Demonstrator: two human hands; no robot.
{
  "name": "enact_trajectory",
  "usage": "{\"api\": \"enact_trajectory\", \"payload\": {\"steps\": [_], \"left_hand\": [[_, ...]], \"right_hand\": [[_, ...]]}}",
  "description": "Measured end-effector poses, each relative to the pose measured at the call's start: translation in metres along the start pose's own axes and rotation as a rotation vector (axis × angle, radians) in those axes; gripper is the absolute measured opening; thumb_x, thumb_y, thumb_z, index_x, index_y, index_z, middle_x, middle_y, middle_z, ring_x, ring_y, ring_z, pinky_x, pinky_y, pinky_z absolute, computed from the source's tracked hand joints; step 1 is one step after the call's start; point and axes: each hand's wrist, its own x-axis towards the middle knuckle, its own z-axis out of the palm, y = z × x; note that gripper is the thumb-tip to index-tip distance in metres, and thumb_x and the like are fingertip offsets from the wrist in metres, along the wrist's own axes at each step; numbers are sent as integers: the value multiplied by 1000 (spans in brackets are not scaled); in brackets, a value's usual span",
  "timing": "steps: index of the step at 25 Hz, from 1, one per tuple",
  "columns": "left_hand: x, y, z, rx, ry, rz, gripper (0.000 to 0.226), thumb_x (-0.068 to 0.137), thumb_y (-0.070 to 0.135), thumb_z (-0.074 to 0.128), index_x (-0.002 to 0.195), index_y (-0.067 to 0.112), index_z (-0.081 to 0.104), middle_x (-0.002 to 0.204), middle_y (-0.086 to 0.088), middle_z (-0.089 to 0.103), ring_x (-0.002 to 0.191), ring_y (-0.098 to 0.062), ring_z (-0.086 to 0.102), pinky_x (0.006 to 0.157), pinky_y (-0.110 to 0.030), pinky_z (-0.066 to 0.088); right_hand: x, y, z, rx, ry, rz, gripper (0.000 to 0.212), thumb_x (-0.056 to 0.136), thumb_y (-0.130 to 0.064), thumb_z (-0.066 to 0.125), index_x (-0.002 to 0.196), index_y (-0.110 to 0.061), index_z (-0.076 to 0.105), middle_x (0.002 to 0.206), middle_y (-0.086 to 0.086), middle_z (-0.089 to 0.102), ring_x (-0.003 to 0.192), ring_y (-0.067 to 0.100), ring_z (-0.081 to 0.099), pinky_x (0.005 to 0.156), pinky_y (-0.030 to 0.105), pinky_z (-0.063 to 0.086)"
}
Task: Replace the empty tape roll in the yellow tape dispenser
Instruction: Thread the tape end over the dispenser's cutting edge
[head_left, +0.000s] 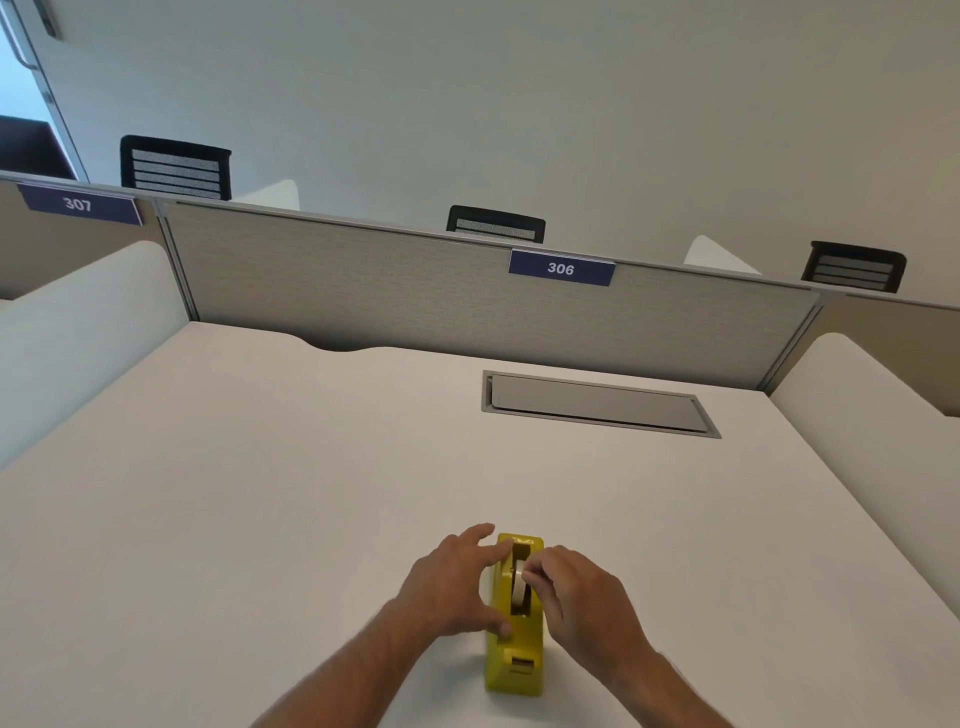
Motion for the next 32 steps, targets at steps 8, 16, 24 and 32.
{"api": "enact_trajectory", "payload": {"steps": [8,16,24,32], "left_hand": [[-1,2,1,50,-21,-39,102,63,65,78,146,45,21,156,10,31,139,-20,33,104,-47,40],[-3,4,2,52,-32,-82,103,62,67,77,146,46,21,145,9,47,130,-19,41,97,-43,43],[-4,8,2,68,-24,-113,102,61,67,77,144,47,21,132,6,55,123,-20,47,91,-43,46],[-2,8,3,54,-27,-126,104,59,67,78,144,48,22,129,7,57,120,-19,49,91,-42,49]], "right_hand": [[-9,-2,-1,-65,5,-35,2,90,-18,72,92,-18,71,81,-3,72,69,16,67,50,32,59],[-28,-8,5,-60,-20,-38,8,91,-27,63,89,-22,69,78,-6,69,65,14,63,46,28,56],[-51,-16,11,-43,-58,-44,9,80,-28,79,84,-24,71,71,-7,70,56,9,63,43,19,54],[-60,-21,17,-148,103,-88,50,103,-41,33,77,-26,74,62,-9,67,50,4,58,42,12,44]]}}
